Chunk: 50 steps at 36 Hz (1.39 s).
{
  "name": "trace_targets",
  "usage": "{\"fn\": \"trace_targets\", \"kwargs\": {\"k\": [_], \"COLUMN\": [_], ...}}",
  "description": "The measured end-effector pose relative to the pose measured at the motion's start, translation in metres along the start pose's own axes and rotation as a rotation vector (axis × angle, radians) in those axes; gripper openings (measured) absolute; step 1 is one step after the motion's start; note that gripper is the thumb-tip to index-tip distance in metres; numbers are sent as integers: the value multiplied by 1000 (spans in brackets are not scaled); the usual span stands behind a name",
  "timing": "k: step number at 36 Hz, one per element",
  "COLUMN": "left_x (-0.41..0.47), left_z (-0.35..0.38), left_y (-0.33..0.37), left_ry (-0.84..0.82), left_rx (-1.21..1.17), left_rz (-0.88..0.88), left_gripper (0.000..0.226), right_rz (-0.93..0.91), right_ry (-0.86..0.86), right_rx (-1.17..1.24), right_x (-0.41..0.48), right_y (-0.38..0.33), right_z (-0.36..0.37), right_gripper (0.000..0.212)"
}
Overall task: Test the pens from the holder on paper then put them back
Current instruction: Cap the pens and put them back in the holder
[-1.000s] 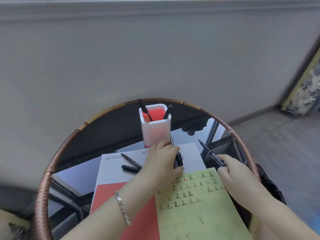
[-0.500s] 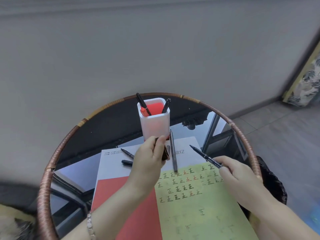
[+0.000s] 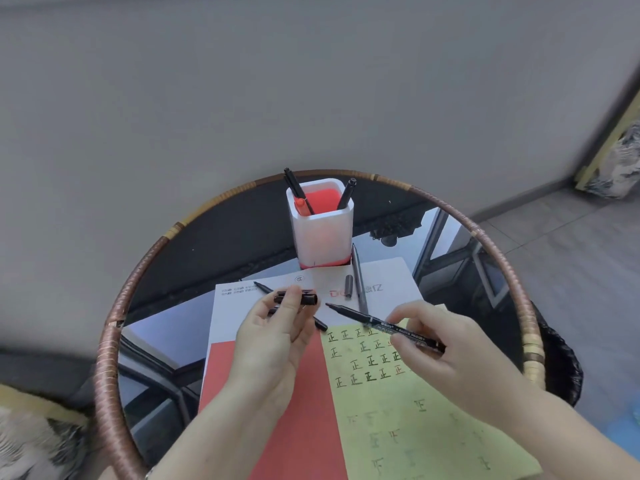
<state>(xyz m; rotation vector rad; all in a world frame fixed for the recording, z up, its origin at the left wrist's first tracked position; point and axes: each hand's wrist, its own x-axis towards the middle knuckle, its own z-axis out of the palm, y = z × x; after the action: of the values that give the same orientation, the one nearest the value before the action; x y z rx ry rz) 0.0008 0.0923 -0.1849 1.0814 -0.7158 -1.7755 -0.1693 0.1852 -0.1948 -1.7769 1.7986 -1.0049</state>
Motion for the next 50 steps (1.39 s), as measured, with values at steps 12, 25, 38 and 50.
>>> {"fn": "trace_targets", "kwargs": {"k": [12, 25, 38, 50], "left_x": [-4, -16, -33, -34], "left_z": [5, 11, 28, 36], "left_y": [-6, -13, -13, 0], "left_ry": [15, -41, -53, -130], "left_rx": [-80, 160, 95, 79], "left_rz": [-29, 99, 248, 377], "left_gripper": [9, 8, 27, 31], "right_rz": [-28, -48, -228, 147], "right_ry": [52, 45, 248, 157], "right_rx": [30, 1, 61, 617], "right_x": [-3, -3, -3, 5], "right_y": [-1, -3, -16, -29], "right_z": [1, 0, 2, -6], "right_gripper": [22, 18, 20, 11]}}
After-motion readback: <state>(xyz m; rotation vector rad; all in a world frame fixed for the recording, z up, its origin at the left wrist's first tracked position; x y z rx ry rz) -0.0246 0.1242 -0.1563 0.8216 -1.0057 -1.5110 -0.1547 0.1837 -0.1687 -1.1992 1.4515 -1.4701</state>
